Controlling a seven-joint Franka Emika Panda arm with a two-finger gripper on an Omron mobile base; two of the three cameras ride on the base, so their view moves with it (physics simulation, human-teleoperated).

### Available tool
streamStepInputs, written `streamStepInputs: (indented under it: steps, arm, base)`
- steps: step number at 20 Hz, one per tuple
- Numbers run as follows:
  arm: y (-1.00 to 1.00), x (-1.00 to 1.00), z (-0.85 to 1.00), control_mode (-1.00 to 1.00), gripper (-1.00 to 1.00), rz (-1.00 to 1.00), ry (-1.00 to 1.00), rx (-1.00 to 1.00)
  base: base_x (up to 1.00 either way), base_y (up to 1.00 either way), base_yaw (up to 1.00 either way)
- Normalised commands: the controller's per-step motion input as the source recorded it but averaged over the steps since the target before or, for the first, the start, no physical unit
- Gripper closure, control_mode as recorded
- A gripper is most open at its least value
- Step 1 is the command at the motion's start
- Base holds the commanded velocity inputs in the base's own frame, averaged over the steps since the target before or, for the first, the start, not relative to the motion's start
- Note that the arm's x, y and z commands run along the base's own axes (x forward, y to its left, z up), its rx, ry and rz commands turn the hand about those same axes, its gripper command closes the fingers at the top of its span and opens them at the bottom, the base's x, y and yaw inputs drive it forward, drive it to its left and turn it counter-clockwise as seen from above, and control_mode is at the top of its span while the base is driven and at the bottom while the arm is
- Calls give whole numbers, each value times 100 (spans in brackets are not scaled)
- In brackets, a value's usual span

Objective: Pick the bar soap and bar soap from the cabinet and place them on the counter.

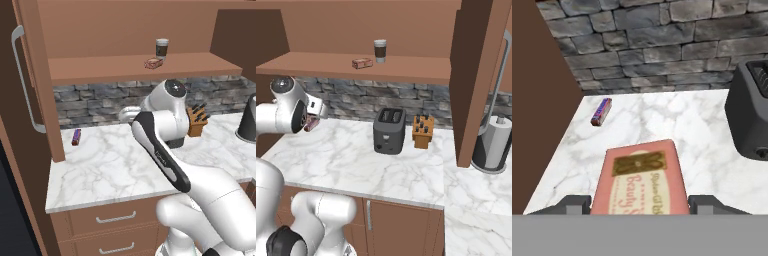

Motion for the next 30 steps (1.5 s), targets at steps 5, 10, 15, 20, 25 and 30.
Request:
streamStepInputs:
  steps: [5, 10, 15, 20, 25, 30]
  arm:
    - [0, 1, -43, -100, 100, 0, 0, 0]
    - [0, 8, -37, -100, 100, 0, 0, 0]
    - [0, 12, -32, -100, 100, 0, 0, 0]
    - [0, 16, -39, -100, 100, 0, 0, 0]
    - [0, 19, -42, -100, 100, 0, 1, -1]
    - [0, 20, -41, -100, 100, 0, 1, 0]
  base:
    - [0, 0, 0]
    - [0, 0, 0]
    - [0, 0, 0]
    - [0, 0, 0]
    - [0, 0, 0]
    - [0, 0, 0]
